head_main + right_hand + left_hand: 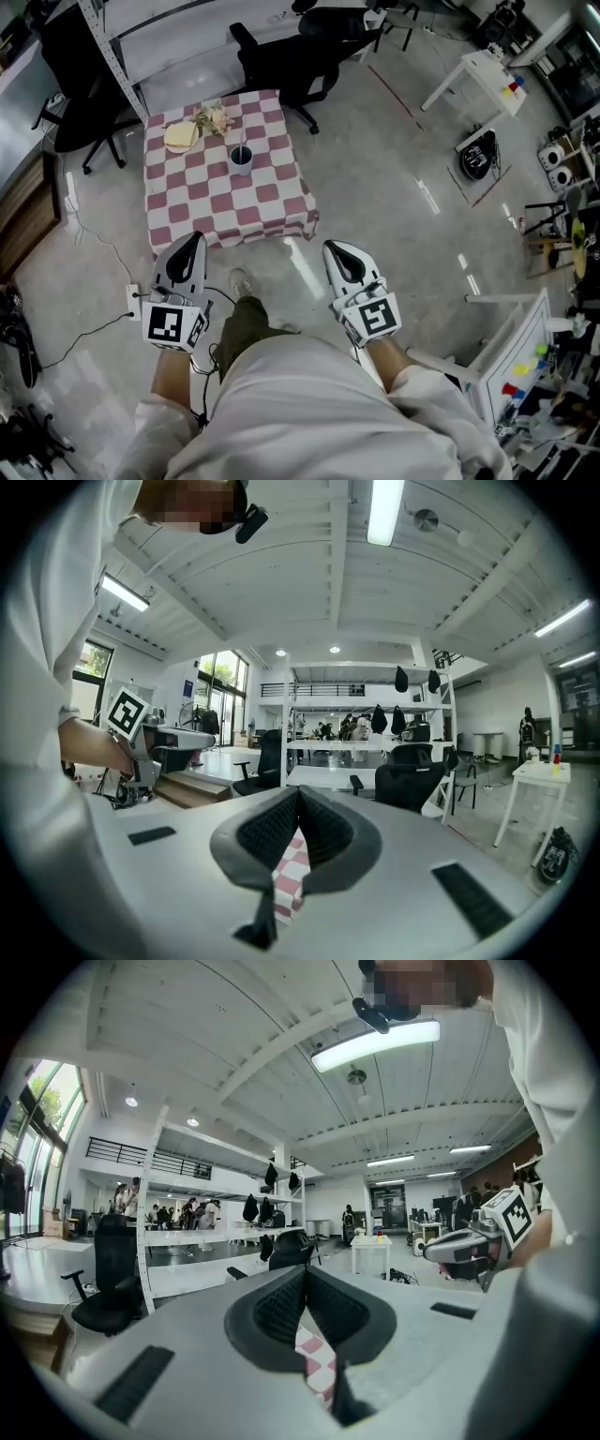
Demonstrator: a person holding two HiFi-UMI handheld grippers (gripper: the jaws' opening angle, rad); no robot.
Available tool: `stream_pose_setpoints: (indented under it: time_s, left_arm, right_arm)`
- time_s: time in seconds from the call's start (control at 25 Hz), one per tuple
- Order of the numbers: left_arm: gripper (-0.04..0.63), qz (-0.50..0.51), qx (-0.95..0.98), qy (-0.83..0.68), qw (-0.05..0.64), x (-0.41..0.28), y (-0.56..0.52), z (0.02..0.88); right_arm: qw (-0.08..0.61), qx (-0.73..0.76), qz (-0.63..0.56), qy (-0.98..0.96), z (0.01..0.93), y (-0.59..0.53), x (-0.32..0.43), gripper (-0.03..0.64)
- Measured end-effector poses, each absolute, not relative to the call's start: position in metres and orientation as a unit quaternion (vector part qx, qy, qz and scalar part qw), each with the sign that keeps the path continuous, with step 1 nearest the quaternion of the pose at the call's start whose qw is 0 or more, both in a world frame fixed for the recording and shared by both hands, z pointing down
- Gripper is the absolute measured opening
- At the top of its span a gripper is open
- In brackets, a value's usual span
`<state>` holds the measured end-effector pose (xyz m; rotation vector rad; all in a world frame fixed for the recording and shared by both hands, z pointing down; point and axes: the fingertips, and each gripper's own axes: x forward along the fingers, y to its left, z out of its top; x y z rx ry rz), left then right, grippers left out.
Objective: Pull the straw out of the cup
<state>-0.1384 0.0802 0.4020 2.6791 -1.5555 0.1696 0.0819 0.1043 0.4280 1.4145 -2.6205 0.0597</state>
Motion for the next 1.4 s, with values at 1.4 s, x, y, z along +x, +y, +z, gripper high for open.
stream_pose_setpoints:
  time_s: [1.4]
  left_arm:
    - [0.038,0.063,0.875,-0.478,0.051,-0.174,-0.083,0.421]
  right_arm:
    - [0.092,0.459,0.024,-0.883,0.423,-0.073,0.029,0.005]
